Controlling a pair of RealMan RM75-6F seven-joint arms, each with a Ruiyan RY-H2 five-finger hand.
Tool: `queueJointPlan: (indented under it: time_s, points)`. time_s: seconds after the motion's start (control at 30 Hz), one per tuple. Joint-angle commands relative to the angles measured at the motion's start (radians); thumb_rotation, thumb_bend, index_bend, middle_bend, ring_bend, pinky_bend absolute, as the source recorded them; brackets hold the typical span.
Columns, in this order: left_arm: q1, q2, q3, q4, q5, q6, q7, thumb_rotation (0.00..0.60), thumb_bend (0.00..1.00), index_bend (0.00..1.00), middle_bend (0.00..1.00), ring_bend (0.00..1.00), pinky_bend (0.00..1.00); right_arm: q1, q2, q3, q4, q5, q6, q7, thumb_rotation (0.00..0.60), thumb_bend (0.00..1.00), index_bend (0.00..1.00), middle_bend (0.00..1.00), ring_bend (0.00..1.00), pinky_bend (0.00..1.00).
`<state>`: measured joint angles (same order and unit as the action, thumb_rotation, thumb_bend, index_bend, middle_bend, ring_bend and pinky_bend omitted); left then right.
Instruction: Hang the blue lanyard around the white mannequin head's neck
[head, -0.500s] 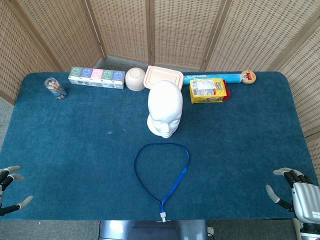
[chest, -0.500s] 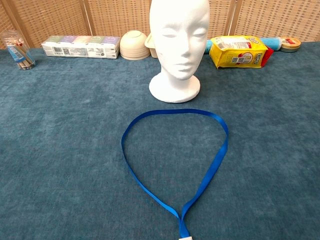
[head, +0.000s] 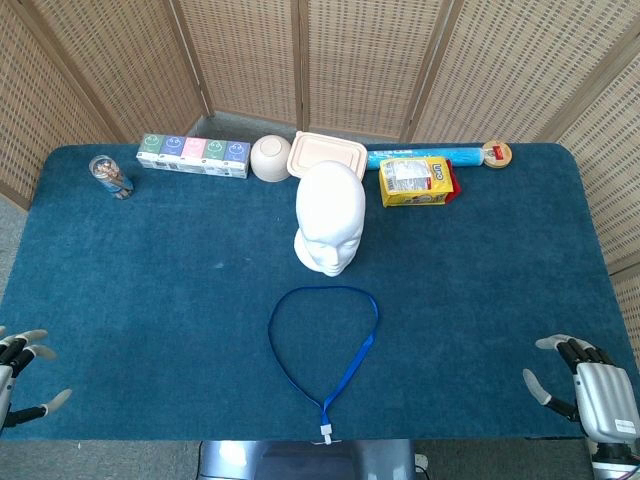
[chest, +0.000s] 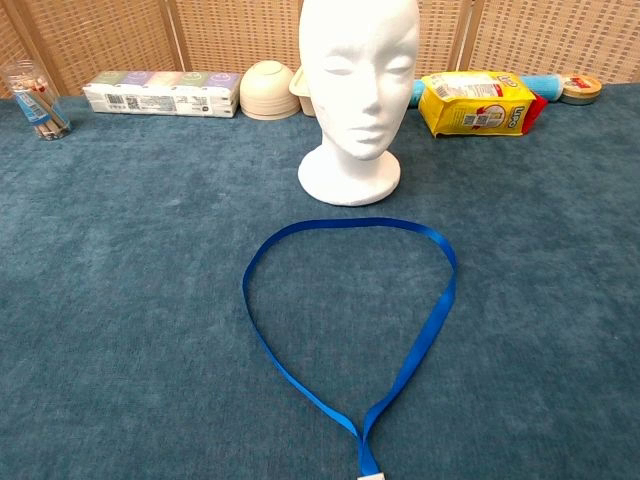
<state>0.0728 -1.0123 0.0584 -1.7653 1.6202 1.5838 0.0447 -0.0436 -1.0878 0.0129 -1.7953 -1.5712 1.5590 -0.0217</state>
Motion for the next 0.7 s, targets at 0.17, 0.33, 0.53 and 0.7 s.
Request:
queueJointPlan:
  time_s: [0.17, 0.33, 0.53, 0.7]
  points:
    - [-0.007, 0.02, -0.014, 0.0, -0.004, 0.009, -0.002, 0.477, 0.1, 0.42, 0.26, 0.24, 0.09, 0.051, -0.009, 0.016, -0.032, -0.02, -0.054, 0.031, 0.178, 0.32, 0.27, 0.35, 0.37, 0.41]
    - [-0.018, 0.026, -0.018, -0.003, -0.004, -0.002, -0.001, 0.477, 0.1, 0.42, 0.26, 0.24, 0.09, 0.117, -0.042, 0.03, -0.043, -0.015, -0.147, -0.001, 0.373, 0.27, 0.23, 0.36, 0.42, 0.55]
    - [-0.026, 0.028, -0.022, 0.003, -0.013, -0.015, 0.0, 0.478, 0.1, 0.42, 0.26, 0.24, 0.09, 0.182, -0.129, 0.072, -0.037, 0.03, -0.212, -0.087, 0.397, 0.22, 0.22, 0.4, 0.5, 0.65]
    - [-0.034, 0.031, -0.029, 0.008, -0.023, -0.023, 0.0, 0.475, 0.1, 0.42, 0.26, 0.24, 0.09, 0.227, -0.21, 0.11, -0.019, 0.074, -0.238, -0.178, 0.395, 0.21, 0.25, 0.54, 0.68, 0.8]
